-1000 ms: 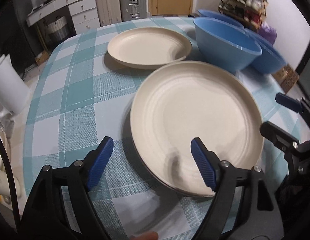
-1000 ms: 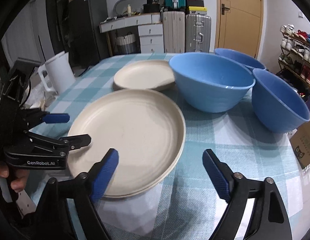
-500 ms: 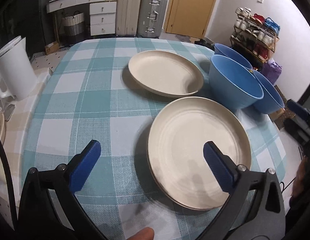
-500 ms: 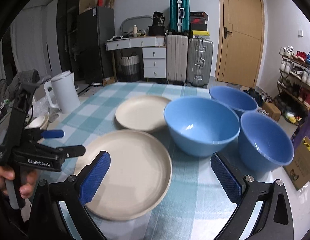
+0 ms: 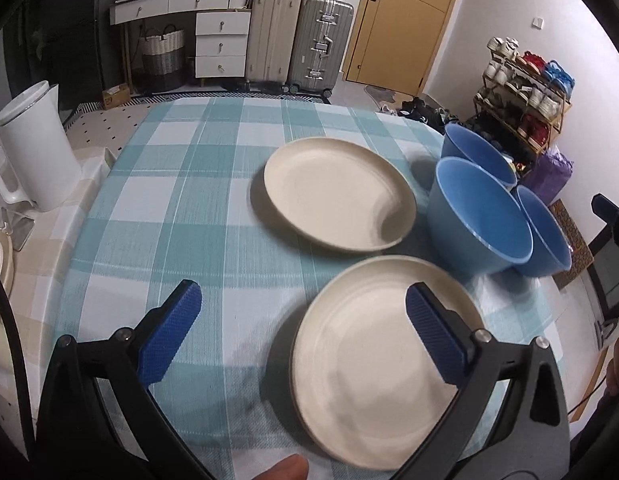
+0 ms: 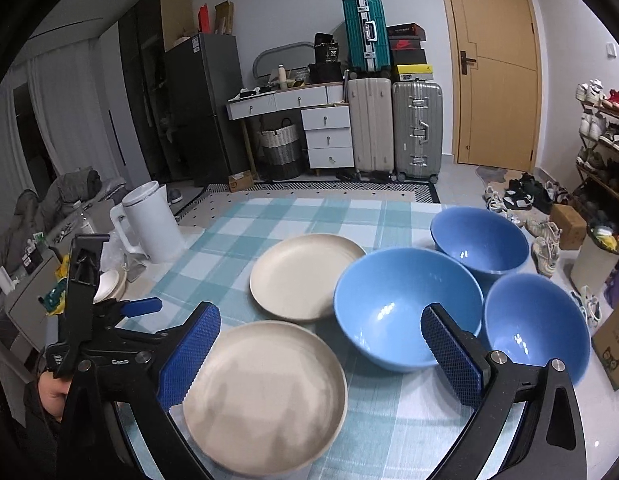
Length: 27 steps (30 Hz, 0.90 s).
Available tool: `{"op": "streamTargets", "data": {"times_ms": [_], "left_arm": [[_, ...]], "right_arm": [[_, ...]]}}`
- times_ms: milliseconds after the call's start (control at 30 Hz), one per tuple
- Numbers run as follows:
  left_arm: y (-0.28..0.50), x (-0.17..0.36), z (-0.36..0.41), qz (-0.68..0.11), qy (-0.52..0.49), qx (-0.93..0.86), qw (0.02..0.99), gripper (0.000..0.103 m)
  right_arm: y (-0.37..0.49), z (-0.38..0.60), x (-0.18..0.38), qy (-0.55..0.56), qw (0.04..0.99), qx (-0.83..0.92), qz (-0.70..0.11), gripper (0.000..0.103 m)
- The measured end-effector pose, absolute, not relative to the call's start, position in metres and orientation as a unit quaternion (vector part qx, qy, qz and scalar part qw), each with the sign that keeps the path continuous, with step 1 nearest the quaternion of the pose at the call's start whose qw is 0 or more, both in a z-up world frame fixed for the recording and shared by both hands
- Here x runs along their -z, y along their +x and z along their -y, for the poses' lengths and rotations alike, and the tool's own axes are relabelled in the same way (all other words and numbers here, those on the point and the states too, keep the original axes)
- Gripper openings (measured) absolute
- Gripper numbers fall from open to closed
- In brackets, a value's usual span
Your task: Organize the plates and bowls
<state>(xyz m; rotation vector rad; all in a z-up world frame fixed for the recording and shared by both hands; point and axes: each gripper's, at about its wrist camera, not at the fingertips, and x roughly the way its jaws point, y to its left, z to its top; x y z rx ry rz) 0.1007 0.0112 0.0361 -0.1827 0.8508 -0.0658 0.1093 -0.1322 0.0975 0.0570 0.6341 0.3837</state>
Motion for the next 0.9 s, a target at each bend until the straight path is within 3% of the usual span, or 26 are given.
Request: {"op": "streamTargets", "data": {"times_ms": [500,900], "left_arm": [[0.156,-0.054,-0.031,-0.403,-0.112,0.010,0.908,0.102],[0.199,-0.033,-0.044,-0.425,-0.129,-0.015,0.896,0.102]], "right_arm": [[0.168,0.131,-0.119,0.002,0.929,-0.196,-0.314,0.102],[0.229,0.120,-0.115,-0.018,0.915,-0.210,-0.343,0.102]]}}
